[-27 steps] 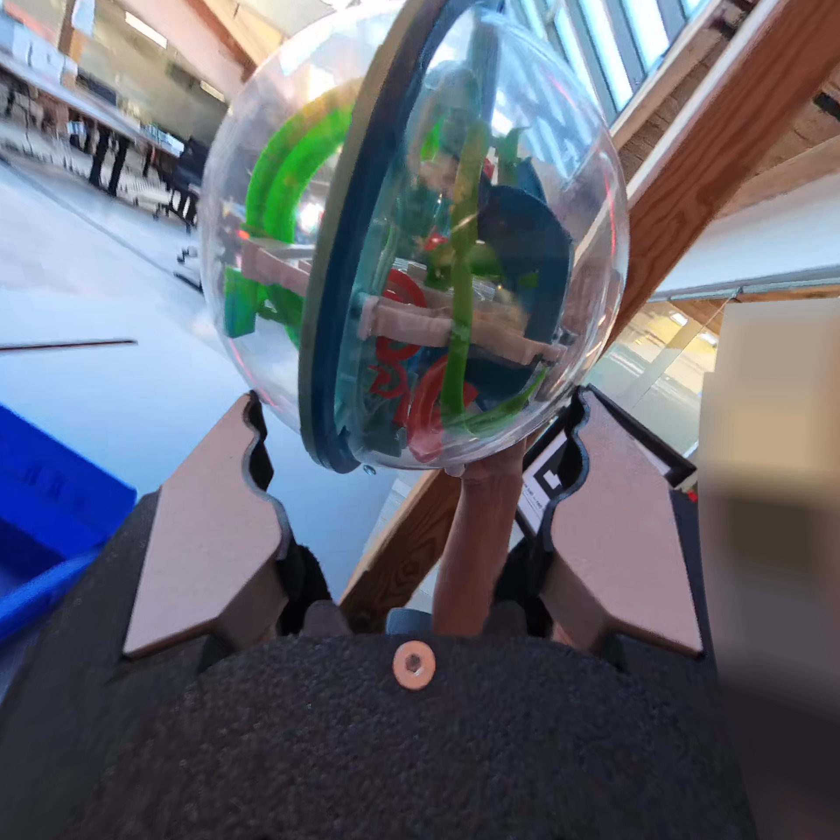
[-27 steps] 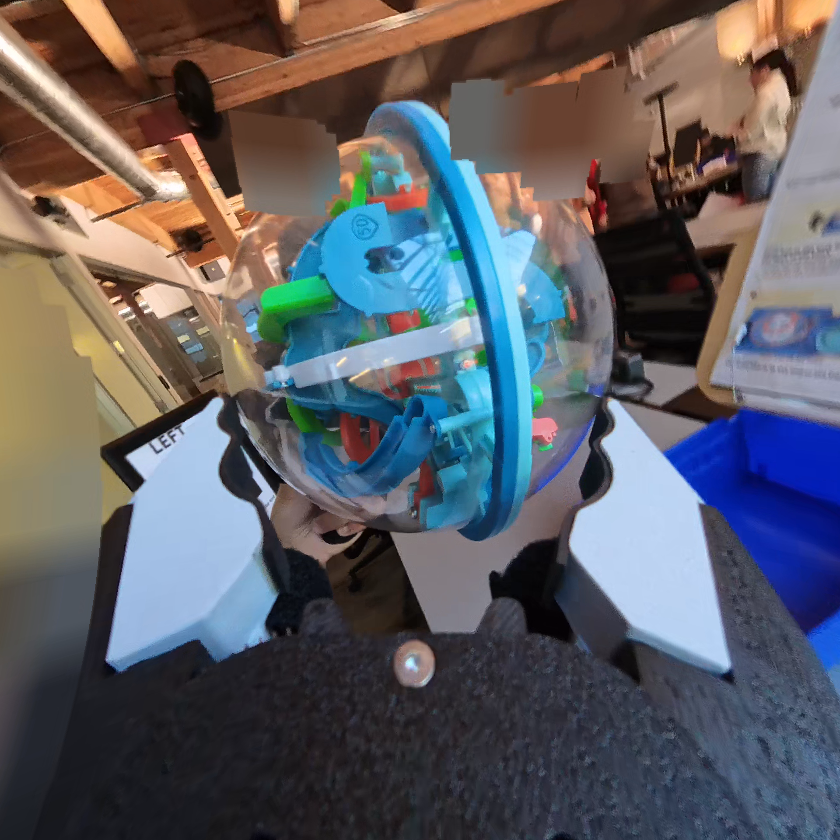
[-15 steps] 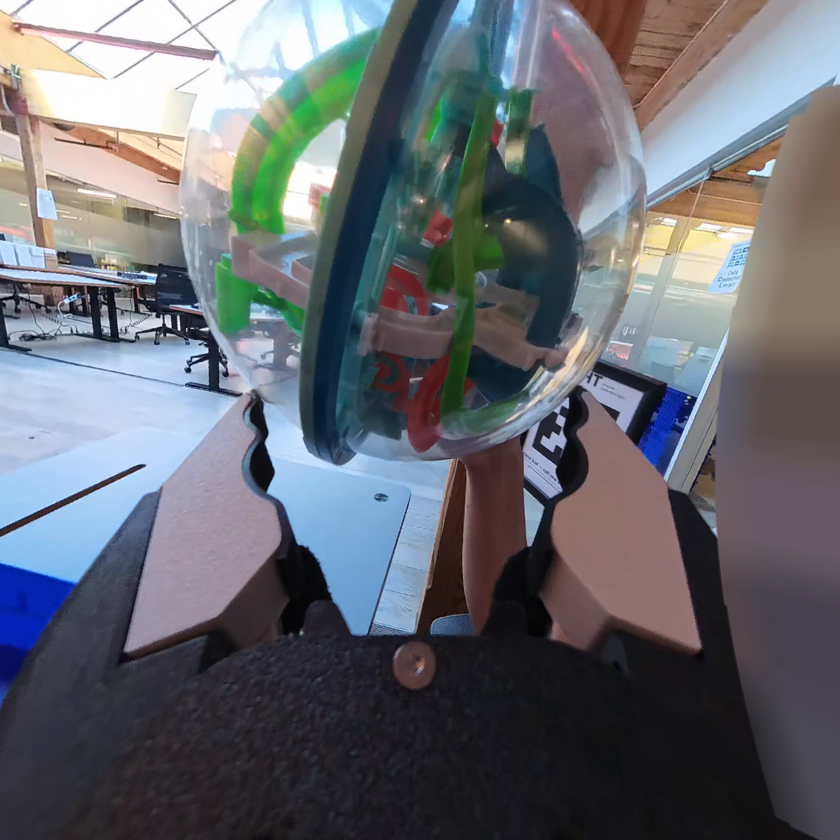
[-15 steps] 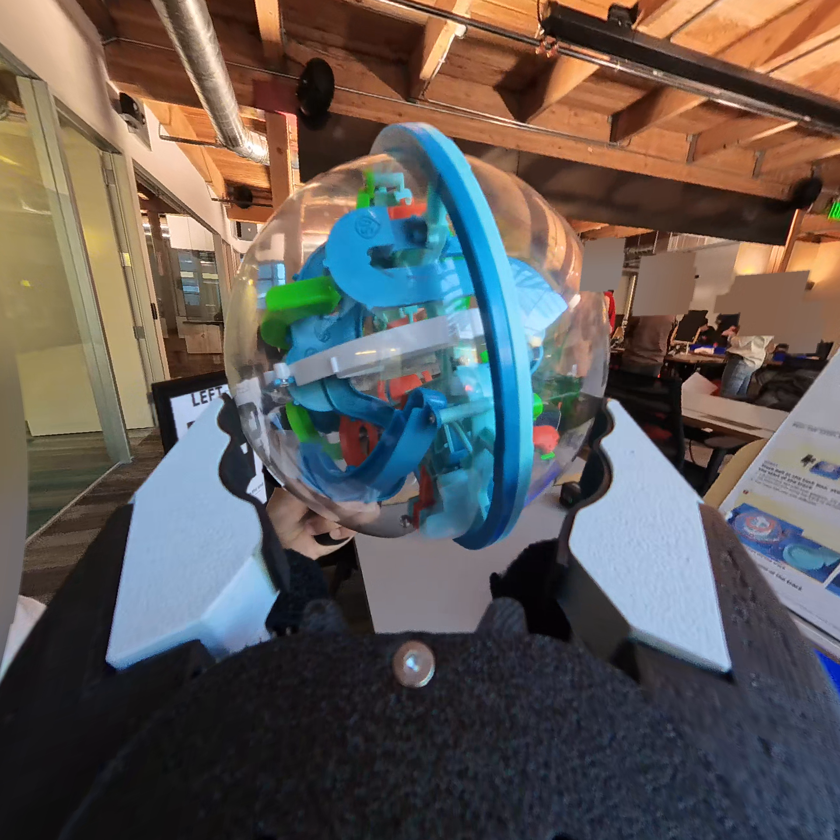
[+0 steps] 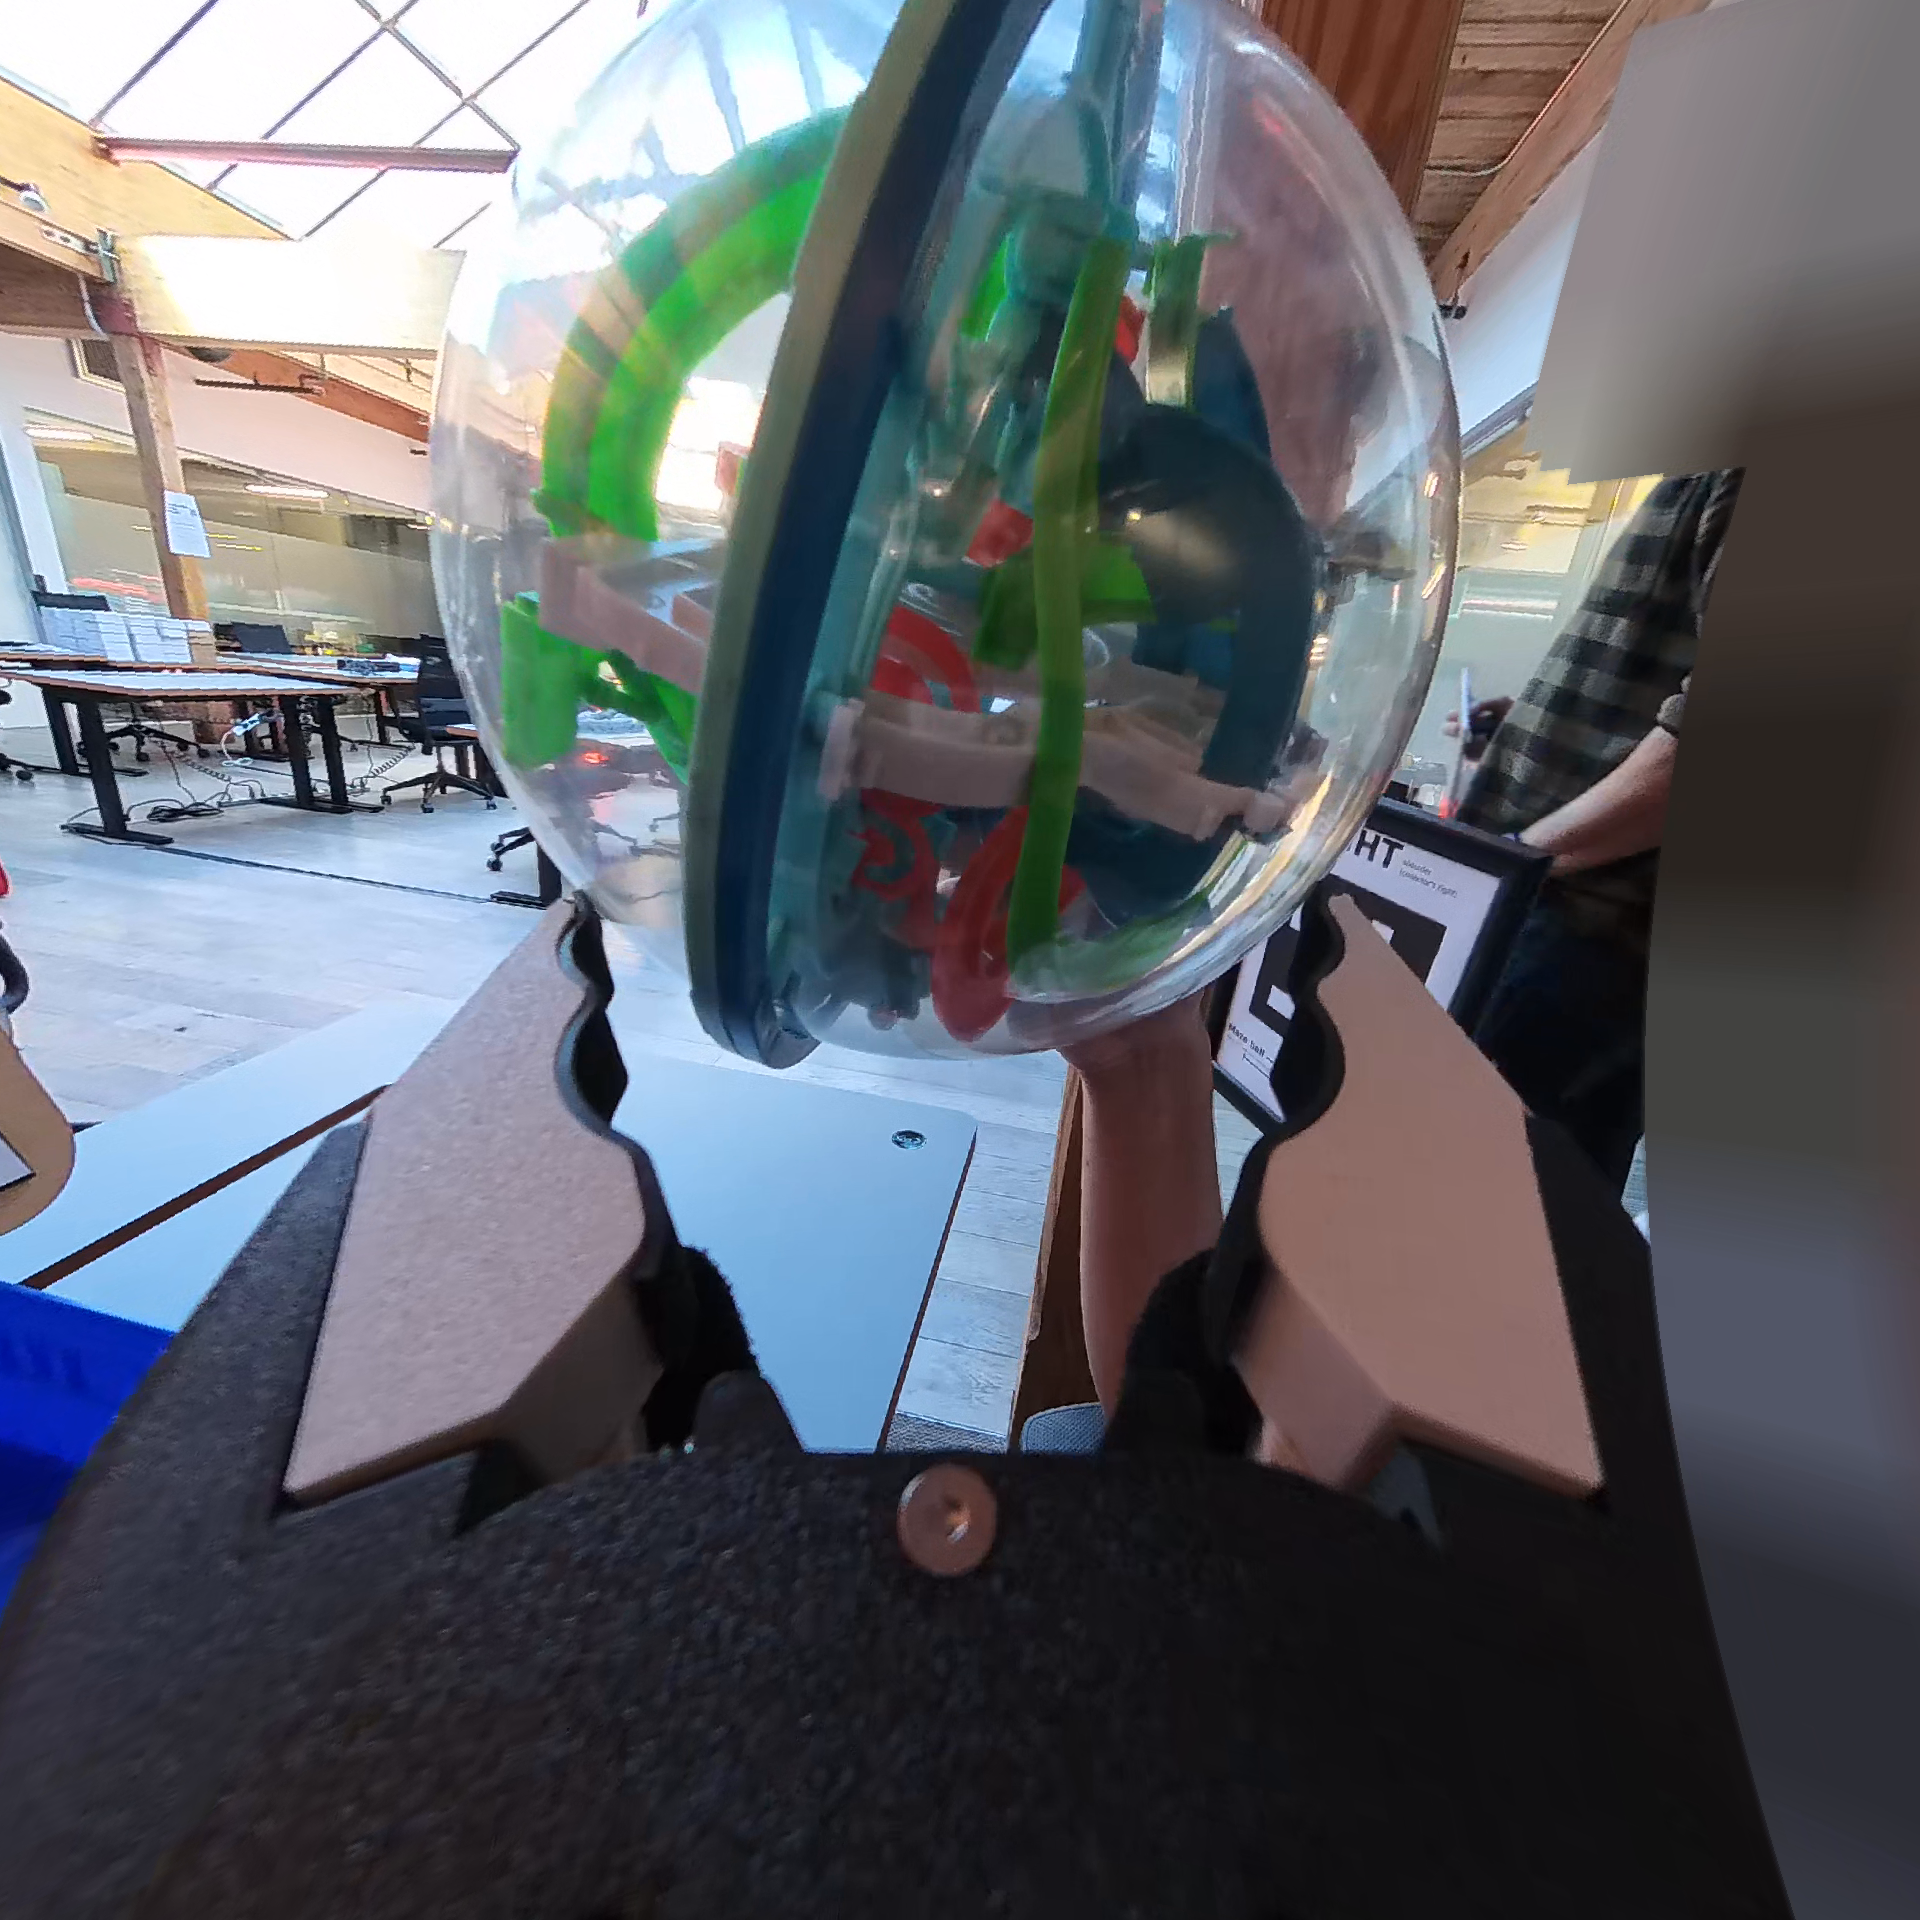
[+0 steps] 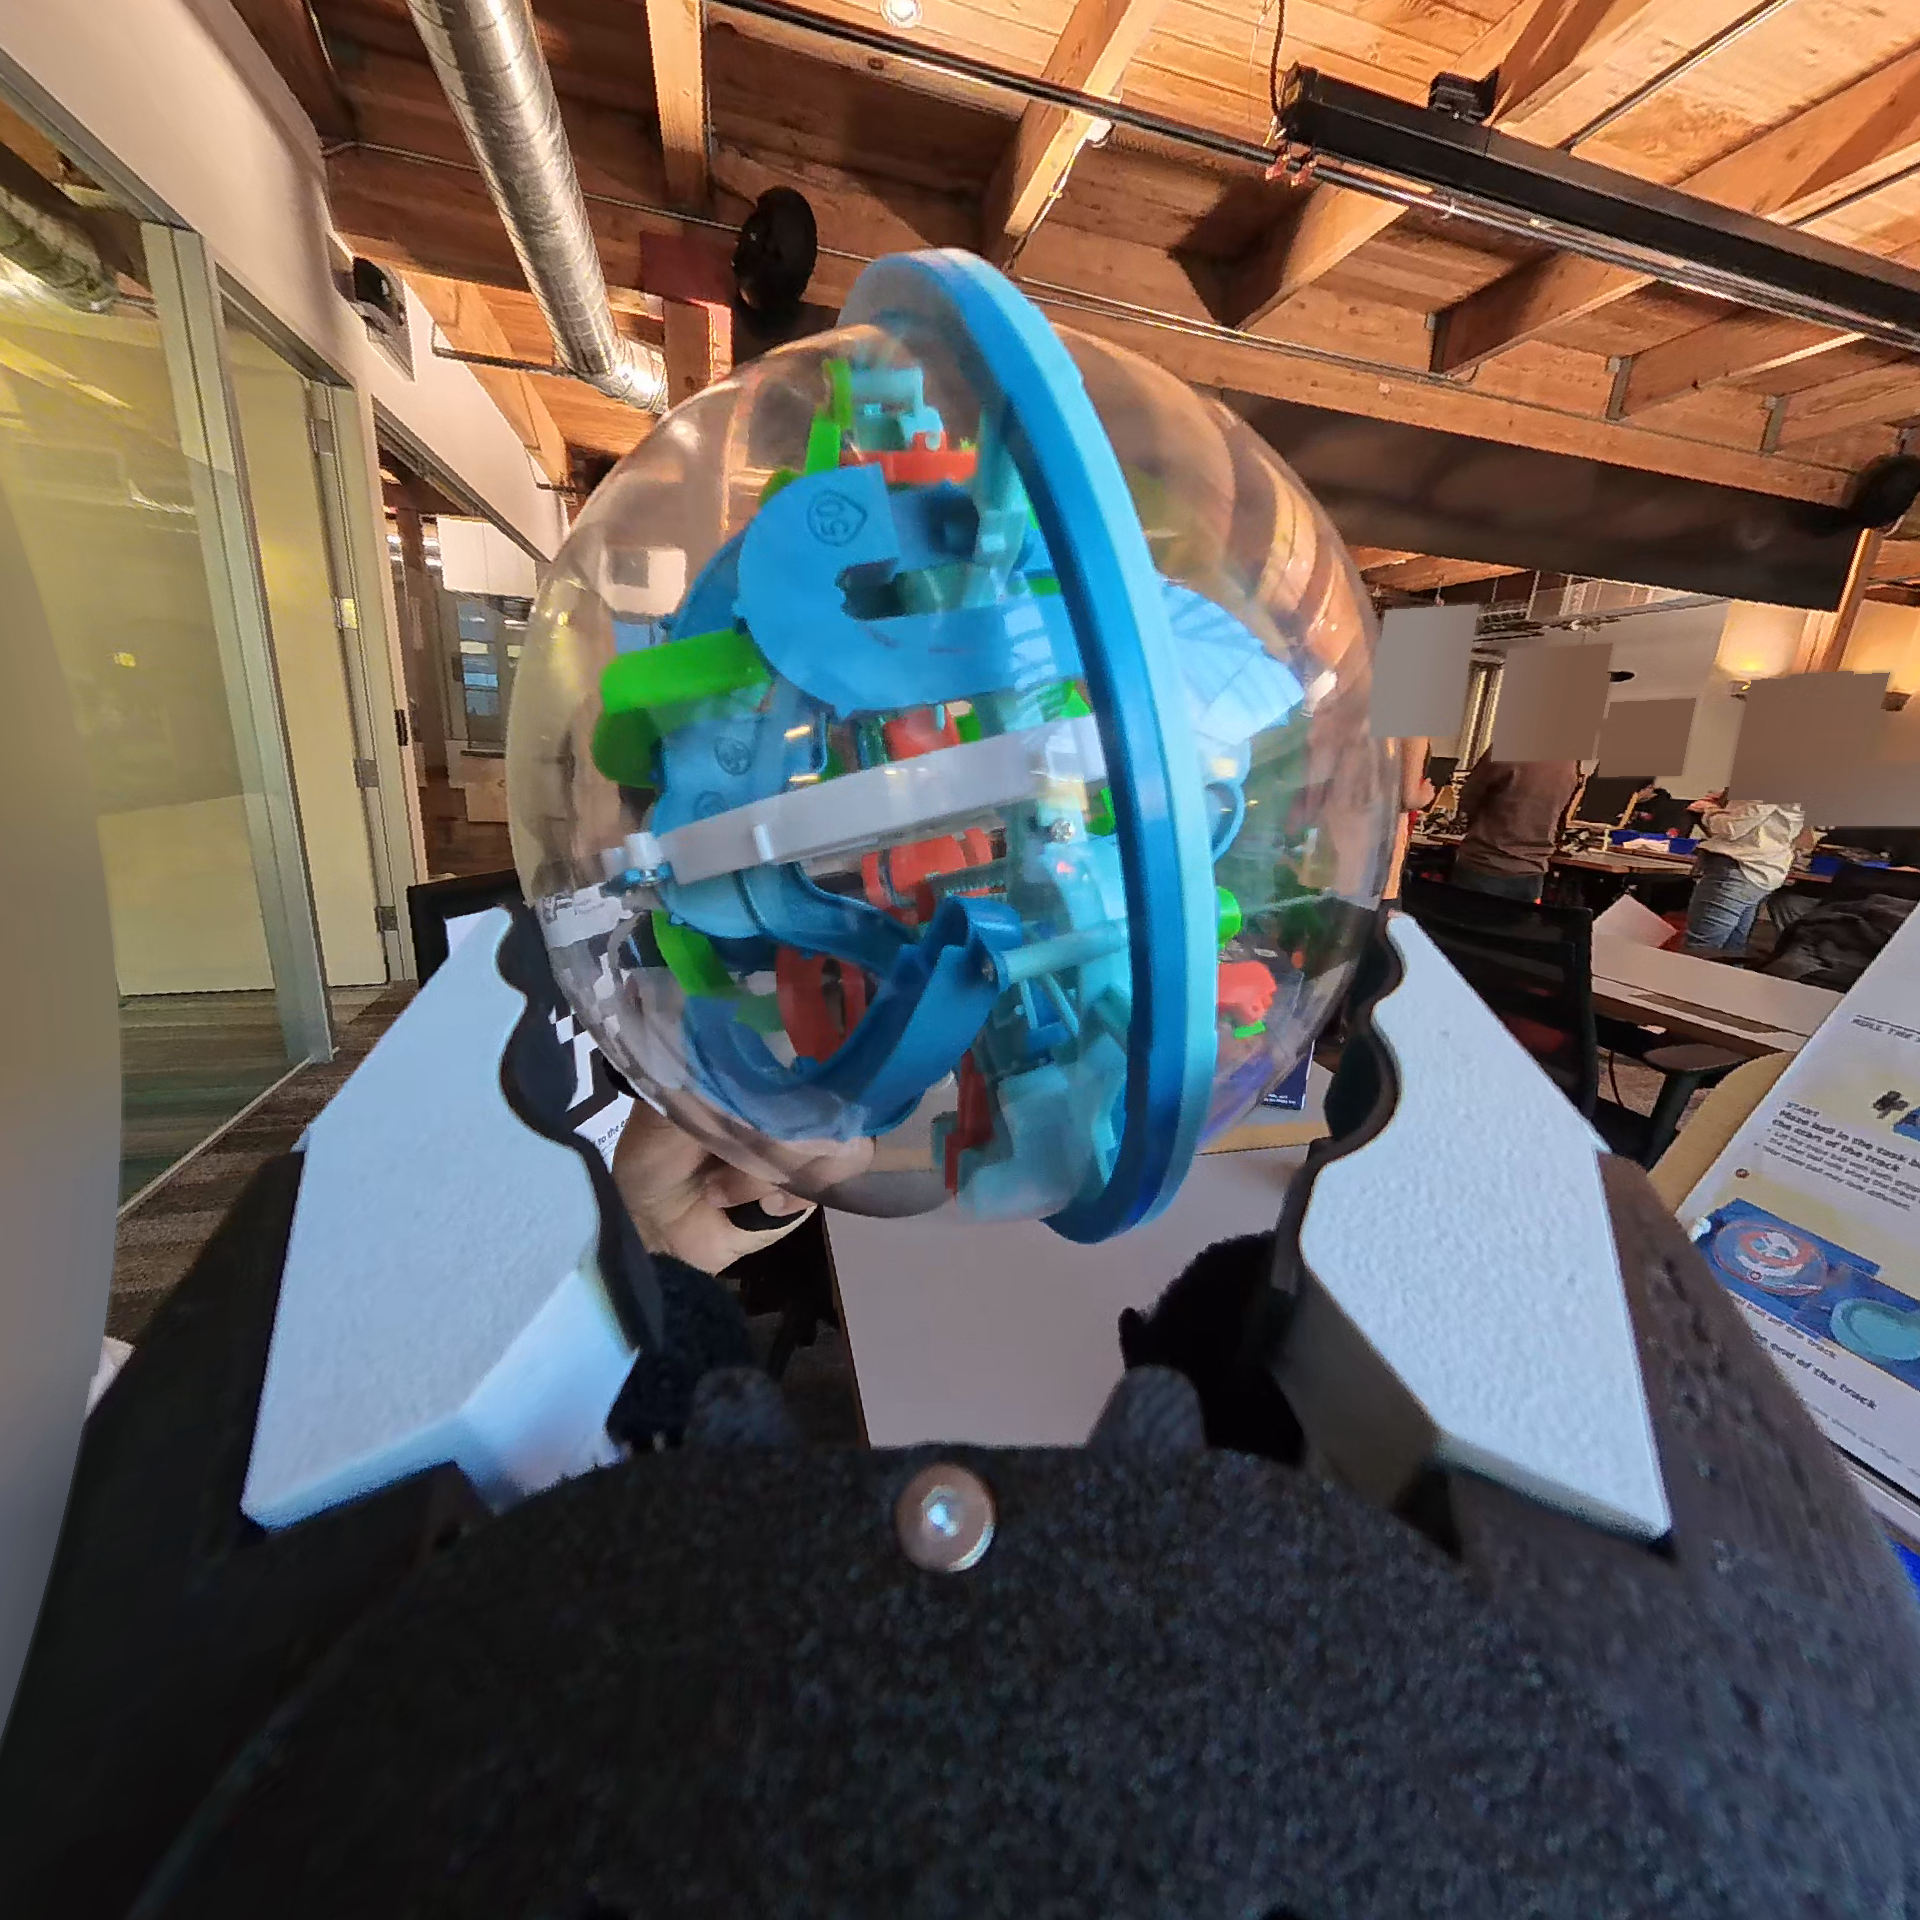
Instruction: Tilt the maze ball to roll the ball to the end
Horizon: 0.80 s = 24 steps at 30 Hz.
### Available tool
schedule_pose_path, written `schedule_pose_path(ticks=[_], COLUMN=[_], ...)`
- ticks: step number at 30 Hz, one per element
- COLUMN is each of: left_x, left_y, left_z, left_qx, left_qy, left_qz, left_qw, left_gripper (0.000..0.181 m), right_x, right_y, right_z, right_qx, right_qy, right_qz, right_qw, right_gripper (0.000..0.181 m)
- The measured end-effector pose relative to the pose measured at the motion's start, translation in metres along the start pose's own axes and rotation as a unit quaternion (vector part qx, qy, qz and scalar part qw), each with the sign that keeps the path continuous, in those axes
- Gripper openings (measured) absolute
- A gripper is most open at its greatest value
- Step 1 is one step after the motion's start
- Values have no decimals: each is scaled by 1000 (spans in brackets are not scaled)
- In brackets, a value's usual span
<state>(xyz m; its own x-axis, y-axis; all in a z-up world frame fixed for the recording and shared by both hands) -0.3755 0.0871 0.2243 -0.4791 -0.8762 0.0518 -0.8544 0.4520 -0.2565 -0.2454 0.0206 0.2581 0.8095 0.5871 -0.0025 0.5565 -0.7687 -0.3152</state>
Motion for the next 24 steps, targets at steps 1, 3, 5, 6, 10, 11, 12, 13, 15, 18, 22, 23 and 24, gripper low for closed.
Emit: schedule_pose_path(ticks=[1,3,5,6,10,11,12,13,15,18,22,23,24], left_x=[0,1,3,4,10,11,12,13,13,13,14,14,14], left_y=[0,1,1,1,1,1,1,1,1,0,-1,-1,-1], left_z=[0,0,-1,-1,-2,-2,-3,-3,-4,-4,-3,-3,-3], left_qx=[-1,1,-2,-3,-9,-10,-10,-10,-12,-12,-14,-14,-14], left_qy=[-1,-4,-13,-21,-43,-46,-47,-46,-43,-39,-39,-38,-37], left_qz=[-1,-2,-3,-4,-7,-7,-7,-7,-7,-9,-10,-10,-11], left_qw=[1000,1000,1000,1000,999,999,999,999,999,999,999,999,999], left_gripper=[127,127,127,127,127,127,127,127,127,127,127,127,127], right_x=[0,-1,-2,-3,-7,-8,-9,-10,-10,-10,-9,-9,-9], right_y=[0,0,1,1,2,3,3,3,3,3,4,4,5], right_z=[0,1,0,0,-1,-2,-3,-3,-4,-4,-4,-3,-3], right_qx=[0,-1,3,7,21,25,27,26,25,24,26,25,23], right_qy=[0,0,5,10,25,29,30,29,28,24,22,21,20], right_qz=[-1,-2,-7,-11,-26,-28,-29,-29,-29,-27,-28,-28,-28], right_qw=[1000,1000,1000,1000,999,999,999,999,999,999,999,999,999], right_gripper=[146,146,146,146,146,146,146,146,146,146,146,146,146])
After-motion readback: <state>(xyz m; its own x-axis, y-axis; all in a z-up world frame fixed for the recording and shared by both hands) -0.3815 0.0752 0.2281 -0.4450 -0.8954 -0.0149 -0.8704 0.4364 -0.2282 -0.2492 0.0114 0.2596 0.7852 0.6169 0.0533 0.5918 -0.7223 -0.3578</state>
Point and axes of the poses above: each gripper's, where its closed fingertips meet, y back along the fingers, z out of its underside, x = y × z across the jaws, the point moved 5 cm from there along y, back along the fingers, and after that the axes turned 11 degrees about z, right-handed, at the moved point
